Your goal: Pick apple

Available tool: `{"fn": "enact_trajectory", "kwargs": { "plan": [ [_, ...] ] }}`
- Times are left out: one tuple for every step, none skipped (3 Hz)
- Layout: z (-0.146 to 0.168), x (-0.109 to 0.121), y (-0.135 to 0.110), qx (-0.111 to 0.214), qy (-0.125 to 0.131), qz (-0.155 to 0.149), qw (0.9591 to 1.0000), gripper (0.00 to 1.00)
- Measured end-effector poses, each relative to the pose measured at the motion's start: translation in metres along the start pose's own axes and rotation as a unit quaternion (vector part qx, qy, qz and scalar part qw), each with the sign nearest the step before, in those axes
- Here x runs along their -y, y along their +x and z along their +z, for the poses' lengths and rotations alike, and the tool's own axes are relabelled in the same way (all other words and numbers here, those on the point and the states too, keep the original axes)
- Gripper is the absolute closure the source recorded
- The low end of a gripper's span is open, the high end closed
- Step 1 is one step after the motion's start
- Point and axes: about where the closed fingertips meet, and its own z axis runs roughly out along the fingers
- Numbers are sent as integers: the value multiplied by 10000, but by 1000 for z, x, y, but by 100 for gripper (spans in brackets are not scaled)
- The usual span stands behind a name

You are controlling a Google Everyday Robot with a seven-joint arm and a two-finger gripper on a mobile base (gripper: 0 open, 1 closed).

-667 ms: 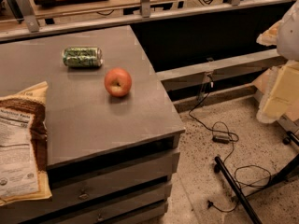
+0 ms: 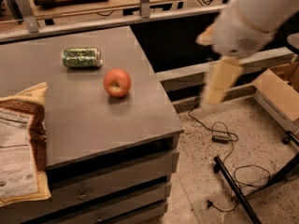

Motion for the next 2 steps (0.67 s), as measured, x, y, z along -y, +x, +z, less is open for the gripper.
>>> {"fn": "enact_trajectory", "kwargs": {
  "plan": [
    [55,13,-80,571,-449,-722,9947,0],
    [115,24,-166,1088,-892,-1322,9812,0]
  ]
}}
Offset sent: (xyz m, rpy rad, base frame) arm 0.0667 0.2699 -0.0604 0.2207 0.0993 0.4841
